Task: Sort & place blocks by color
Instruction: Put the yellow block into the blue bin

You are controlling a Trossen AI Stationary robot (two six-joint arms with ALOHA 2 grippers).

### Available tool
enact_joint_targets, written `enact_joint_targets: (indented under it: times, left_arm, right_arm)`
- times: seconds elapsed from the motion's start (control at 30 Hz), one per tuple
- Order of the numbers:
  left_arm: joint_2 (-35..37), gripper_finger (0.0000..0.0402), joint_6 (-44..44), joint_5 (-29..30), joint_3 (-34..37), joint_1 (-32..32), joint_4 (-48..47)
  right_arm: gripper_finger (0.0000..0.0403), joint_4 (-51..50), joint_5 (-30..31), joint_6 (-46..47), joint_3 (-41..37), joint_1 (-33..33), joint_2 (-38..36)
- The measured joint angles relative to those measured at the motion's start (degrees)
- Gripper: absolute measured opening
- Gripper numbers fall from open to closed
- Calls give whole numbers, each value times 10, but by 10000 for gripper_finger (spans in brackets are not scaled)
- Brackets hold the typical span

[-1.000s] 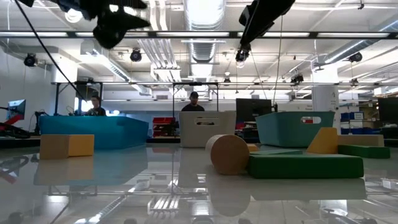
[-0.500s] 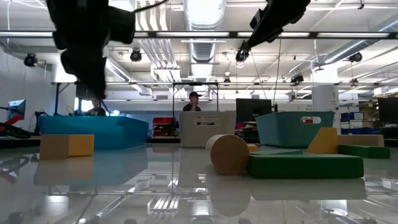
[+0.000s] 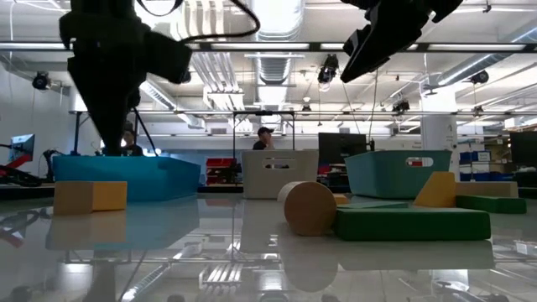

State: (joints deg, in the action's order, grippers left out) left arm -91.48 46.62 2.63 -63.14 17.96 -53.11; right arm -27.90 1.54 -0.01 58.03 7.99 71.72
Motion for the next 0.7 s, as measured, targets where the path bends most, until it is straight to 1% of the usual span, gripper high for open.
enact_joint_targets:
  times: [0.07, 0.17, 0.27, 0.37, 0.53, 0.7]
  left_arm:
    - [0, 168, 13, -5, 7, -5, 1]
    - [0, 195, 29, -5, 17, -12, 1]
    - [-3, 226, 30, 6, 18, -14, 3]
    - [-12, 249, 25, 10, 19, -19, 9]
    - [-19, 259, 9, 12, 31, -24, 53]
    - [-27, 260, 10, 12, 46, -29, 50]
  right_arm:
    - [124, 0, 0, 0, -4, 0, 0]
    - [123, 0, 0, 2, -5, 0, 0]
    - [125, 0, 0, 1, -5, 0, 0]
    - [128, 1, 0, 0, -5, 0, 0]
    - [124, 1, 0, 0, -5, 0, 0]
    - [125, 2, 0, 0, -5, 0, 0]
